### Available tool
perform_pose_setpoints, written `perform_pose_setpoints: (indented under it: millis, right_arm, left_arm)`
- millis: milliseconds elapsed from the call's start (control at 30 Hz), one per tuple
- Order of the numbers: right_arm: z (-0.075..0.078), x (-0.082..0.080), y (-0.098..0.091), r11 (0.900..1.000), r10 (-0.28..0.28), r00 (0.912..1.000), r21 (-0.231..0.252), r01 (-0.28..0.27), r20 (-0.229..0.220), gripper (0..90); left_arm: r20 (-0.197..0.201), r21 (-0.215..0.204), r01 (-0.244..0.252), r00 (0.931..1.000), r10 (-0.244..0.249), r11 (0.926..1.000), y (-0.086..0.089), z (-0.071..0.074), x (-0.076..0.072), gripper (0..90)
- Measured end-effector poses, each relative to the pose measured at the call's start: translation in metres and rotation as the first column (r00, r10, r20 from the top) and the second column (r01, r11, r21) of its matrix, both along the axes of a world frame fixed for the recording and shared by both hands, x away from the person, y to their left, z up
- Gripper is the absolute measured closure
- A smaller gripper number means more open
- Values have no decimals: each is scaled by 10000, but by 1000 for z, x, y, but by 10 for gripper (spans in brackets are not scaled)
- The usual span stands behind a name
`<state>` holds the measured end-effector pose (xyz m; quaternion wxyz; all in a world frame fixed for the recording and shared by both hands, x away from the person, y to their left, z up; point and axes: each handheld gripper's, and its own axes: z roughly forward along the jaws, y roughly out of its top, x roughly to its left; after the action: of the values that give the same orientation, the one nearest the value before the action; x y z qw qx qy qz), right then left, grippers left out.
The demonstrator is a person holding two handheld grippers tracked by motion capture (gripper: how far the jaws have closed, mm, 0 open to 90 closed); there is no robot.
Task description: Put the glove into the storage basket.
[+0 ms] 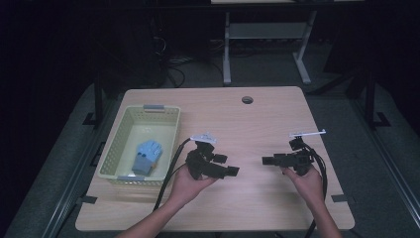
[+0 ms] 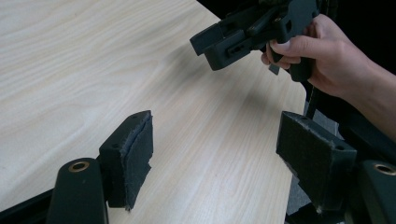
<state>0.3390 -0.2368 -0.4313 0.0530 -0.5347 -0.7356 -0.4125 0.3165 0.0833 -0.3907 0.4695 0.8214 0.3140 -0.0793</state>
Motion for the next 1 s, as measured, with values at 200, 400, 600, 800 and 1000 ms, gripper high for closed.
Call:
perform_pose_setpoints:
  millis: [200, 400, 600, 800, 1000]
  right_arm:
    - [-6, -7, -4, 10000, 55, 10000, -59, -55, 20, 269]
    - [-10, -18, -7, 9999, 30, 9999, -130, -28, 167, 269]
    - [-11, -24, -8, 9996, 151, 9996, -227, -145, 237, 266]
    - [-13, -32, -6, 9994, 235, 9990, -245, -226, 373, 266]
    - [-17, -40, -7, 9997, 150, 9985, -185, -140, 532, 261]
  left_arm:
    - [14, -82, 100, 9999, -100, 9999, 4, -9, -7, 271]
    - [383, -75, 305, 9988, -302, 9995, 9, -15, -18, 271]
    - [513, -174, 343, 9981, -334, 9993, 19, -22, -25, 271]
    - [551, -251, 375, 9978, -360, 9990, 26, -30, -31, 271]
    - [539, -378, 399, 9978, -378, 9985, 33, -35, -37, 270]
